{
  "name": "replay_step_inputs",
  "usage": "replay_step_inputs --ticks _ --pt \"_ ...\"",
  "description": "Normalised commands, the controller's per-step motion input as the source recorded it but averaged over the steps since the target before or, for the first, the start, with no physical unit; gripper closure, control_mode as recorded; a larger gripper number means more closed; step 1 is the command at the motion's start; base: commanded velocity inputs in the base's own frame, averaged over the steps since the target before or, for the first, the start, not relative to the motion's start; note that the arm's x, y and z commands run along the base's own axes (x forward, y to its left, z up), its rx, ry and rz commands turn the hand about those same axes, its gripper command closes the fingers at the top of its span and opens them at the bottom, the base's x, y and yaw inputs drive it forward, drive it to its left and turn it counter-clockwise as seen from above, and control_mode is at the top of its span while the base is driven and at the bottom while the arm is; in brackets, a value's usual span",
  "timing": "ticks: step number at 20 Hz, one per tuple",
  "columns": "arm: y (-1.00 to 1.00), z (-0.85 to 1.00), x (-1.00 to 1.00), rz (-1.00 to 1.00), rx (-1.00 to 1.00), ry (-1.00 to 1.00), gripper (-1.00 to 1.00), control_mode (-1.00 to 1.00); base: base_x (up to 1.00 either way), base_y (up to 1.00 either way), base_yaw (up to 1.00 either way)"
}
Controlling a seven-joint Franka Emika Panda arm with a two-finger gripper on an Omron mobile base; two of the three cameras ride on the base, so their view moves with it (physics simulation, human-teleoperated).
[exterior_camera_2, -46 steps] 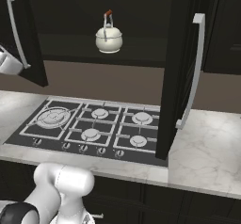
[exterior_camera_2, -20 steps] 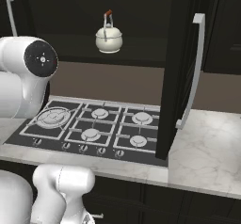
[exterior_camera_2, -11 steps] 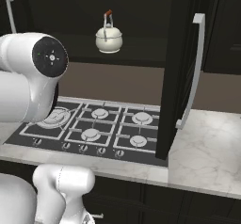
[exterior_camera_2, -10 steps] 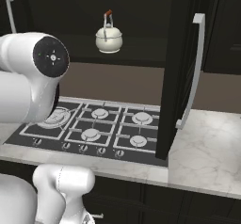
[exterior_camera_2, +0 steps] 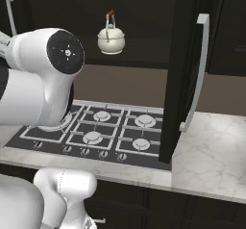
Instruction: Open the cabinet, pick the kettle from the cabinet, and place it in the sink.
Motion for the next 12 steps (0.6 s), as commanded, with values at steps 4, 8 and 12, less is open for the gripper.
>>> replay_step_inputs --ticks 4,8,12 --pt "-0.20 -0.04 0.08 0.00 0.00 0.02 -1.00 -1.00 0.00 0.00 0.00" --pt "-0.11 -0.07 0.18 0.00 0.00 0.00 -1.00 -1.00 0.00 0.00 0.00" --pt "-0.11 -0.08 0.20 0.00 0.00 0.00 -1.00 -1.00 0.00 0.00 0.00"
